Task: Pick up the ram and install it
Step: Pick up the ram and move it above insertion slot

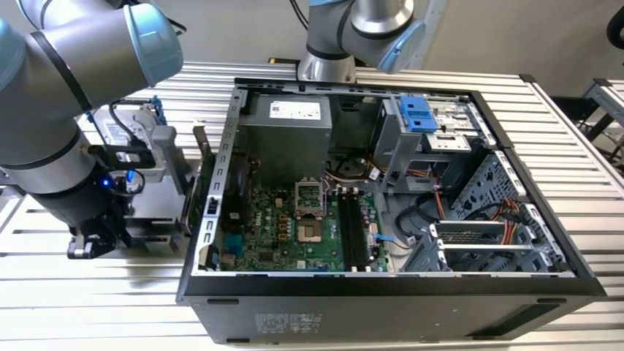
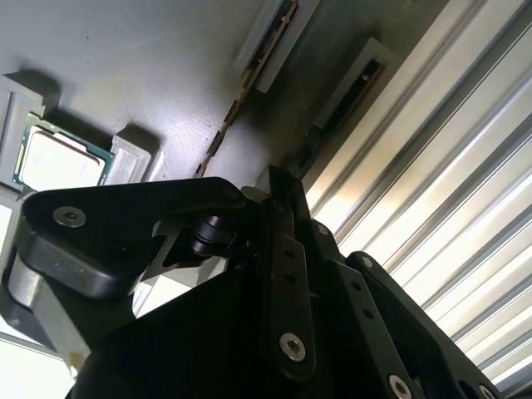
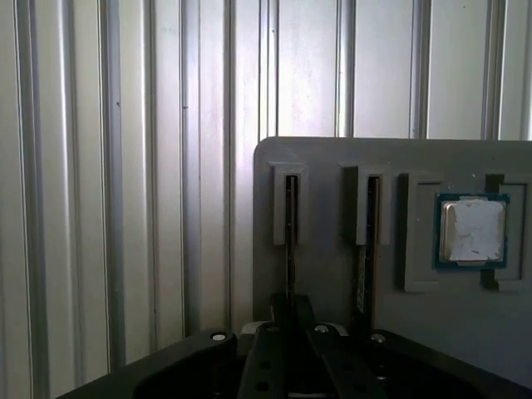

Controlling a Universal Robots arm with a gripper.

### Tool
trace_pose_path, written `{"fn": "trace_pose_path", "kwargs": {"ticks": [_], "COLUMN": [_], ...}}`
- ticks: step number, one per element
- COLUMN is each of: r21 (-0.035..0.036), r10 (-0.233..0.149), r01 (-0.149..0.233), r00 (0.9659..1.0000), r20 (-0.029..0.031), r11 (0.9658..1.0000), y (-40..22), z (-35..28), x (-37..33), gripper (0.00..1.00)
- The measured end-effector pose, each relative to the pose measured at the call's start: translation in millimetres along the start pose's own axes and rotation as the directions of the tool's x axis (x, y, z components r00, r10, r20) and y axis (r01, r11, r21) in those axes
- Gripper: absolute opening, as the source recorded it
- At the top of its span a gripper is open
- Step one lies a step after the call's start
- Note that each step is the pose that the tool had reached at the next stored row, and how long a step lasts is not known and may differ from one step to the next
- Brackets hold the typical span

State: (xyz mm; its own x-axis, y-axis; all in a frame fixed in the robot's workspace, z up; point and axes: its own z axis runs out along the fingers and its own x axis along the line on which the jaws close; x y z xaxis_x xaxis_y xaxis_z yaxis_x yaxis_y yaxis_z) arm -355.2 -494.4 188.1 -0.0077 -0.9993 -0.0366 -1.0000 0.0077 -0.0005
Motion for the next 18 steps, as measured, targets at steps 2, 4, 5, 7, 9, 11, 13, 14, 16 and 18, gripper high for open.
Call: {"fn": "trace_pose_path", "kwargs": {"ticks": [2,4,5,7,9,11,13,14,16,18], "r21": [0.0,-0.0001,-0.0001,-0.0002,-0.0002,-0.0002,-0.0002,-0.0001,-0.0002,-0.0001], "r10": [-0.001,-0.002,-0.003,-0.004,-0.005,-0.004,-0.004,-0.004,-0.004,-0.004], "r01": [0.001,0.002,0.003,0.004,0.005,0.004,0.004,0.004,0.004,0.004], "r00": [1.0,1.0,1.0,1.0,1.0,1.0,1.0,1.0,1.0,1.0], "r20": [0.0,-0.0001,0.0,0.0001,0.0001,0.0,0.0,0.0001,0.0,0.0001], "r11": [1.0,1.0,1.0,1.0,1.0,1.0,1.0,1.0,1.0,1.0], "y": [0.0,0.0,0.0,0.0,0.0,0.0,0.0,0.0,0.0,0.0], "z": [0.0,0.0,0.0,0.0,-1.1,-6.3,-12.5,-16.5,-24.7,-32.4], "x": [0.0,0.0,0.0,0.0,-0.1,-0.2,-0.5,-0.6,-0.9,-1.2], "gripper": [0.0,0.0,0.0,0.0,0.0,0.0,0.0,0.0,0.0,0.0]}}
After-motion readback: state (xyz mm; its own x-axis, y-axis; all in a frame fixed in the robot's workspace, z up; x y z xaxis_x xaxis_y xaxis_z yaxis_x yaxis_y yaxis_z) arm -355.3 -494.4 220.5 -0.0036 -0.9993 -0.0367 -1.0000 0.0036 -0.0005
